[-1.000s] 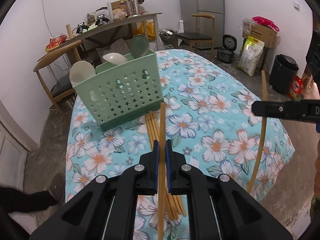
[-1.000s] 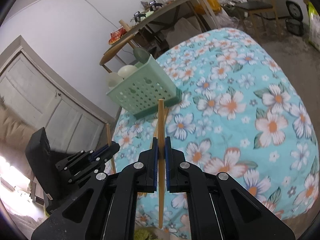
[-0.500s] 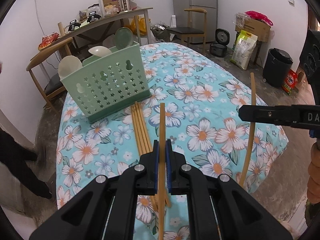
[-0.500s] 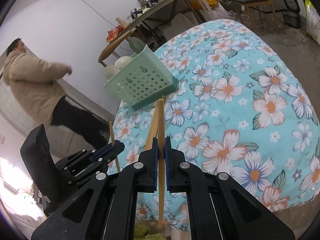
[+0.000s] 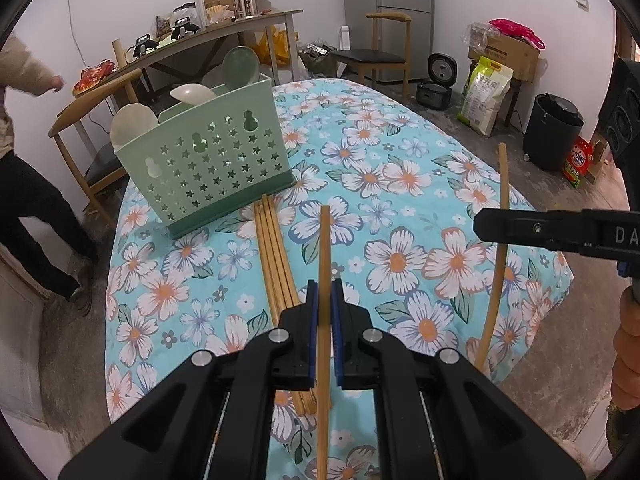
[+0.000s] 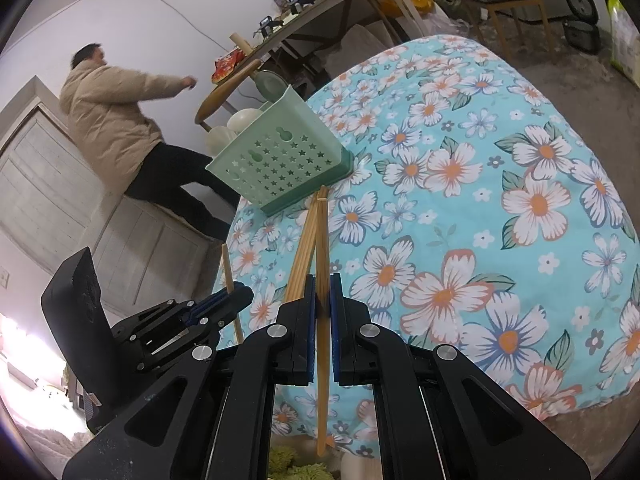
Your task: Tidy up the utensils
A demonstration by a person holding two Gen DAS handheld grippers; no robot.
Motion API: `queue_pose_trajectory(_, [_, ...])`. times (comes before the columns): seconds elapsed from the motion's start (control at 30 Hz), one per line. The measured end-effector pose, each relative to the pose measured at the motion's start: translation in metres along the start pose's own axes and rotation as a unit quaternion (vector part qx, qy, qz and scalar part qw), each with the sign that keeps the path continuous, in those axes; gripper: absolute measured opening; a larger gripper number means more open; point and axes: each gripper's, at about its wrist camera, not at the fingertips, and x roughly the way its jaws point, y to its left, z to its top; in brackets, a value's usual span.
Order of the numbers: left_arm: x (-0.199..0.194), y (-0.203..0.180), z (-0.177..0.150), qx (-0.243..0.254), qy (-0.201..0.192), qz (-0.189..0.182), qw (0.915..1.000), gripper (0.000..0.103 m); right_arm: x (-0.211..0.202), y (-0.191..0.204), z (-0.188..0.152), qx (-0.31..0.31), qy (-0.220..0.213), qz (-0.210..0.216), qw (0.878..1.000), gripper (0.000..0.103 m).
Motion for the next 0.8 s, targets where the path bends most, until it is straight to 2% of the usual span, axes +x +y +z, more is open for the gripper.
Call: queue_pose_trajectory(0.8, [0.0008,0.0017,-0.0012,0.0,-0.001,0.001,1.0,0.006,-0.0003,0.0046,0.004,-0.005,-0.003,0.0,1.0,0.005])
